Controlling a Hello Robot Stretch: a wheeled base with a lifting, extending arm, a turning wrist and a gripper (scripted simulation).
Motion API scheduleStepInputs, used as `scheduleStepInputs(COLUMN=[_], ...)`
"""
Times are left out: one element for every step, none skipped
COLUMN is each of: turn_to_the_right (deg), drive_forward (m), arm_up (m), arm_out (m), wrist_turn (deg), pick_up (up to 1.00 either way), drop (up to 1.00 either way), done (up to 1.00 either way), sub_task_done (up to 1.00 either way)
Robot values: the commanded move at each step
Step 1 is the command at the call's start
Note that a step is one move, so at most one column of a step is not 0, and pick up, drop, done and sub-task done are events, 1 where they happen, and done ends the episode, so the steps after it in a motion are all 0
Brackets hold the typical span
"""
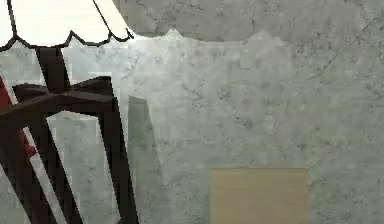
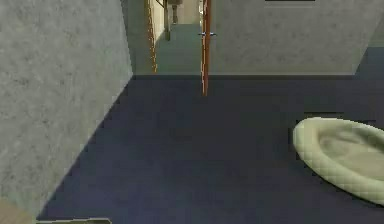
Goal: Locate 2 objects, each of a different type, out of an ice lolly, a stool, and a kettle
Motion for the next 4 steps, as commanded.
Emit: scheduleStepInputs(turn_to_the_right=[-45.0,-45.0,-45.0,-42.0], drive_forward=[0.0,0.0,0.0,0.0], arm_up=[0.0,0.0,0.0,0.0], arm_out=[0.0,0.0,0.0,0.0], wrist_turn=[0.0,0.0,0.0,0.0], pick_up=[0.0,0.0,0.0,0.0], drop=[0.0,0.0,0.0,0.0], done=[0.0,0.0,0.0,0.0], sub_task_done=[0.0,0.0,0.0,0.0])
